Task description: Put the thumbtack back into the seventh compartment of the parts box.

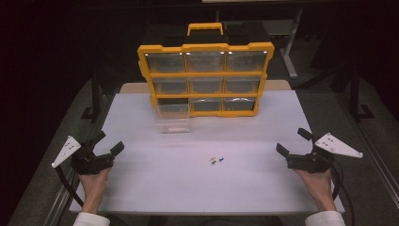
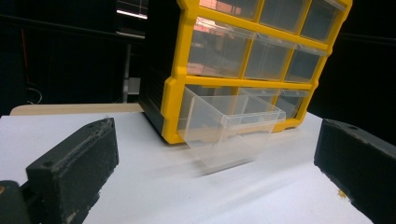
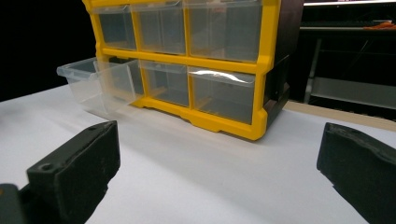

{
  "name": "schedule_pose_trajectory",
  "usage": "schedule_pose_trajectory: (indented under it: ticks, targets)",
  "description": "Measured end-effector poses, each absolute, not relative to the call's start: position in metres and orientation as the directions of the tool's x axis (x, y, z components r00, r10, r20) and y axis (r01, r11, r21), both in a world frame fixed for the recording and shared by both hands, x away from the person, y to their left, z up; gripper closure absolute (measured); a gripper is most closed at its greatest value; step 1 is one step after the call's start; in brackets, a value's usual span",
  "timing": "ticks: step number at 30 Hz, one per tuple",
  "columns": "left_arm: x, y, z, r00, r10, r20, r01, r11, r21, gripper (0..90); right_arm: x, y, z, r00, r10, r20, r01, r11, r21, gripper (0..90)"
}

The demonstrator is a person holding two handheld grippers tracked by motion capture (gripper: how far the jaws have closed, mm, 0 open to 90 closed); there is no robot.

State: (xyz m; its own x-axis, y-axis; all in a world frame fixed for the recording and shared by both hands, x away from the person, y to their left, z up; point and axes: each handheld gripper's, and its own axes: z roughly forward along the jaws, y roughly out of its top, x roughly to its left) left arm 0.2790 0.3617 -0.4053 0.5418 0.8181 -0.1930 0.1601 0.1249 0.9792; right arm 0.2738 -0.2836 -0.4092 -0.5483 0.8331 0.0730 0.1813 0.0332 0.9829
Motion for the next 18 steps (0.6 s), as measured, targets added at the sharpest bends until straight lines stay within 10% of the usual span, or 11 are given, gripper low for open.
schedule_pose_trajectory:
  ticks: [18]
  targets:
    - [0.2762,0.3548,-0.4080,0.545,0.818,-0.185,0.191,0.094,0.977,0.0,0.2738,-0.2756,-0.4108,-0.577,0.814,0.070,0.194,0.053,0.980,0.0]
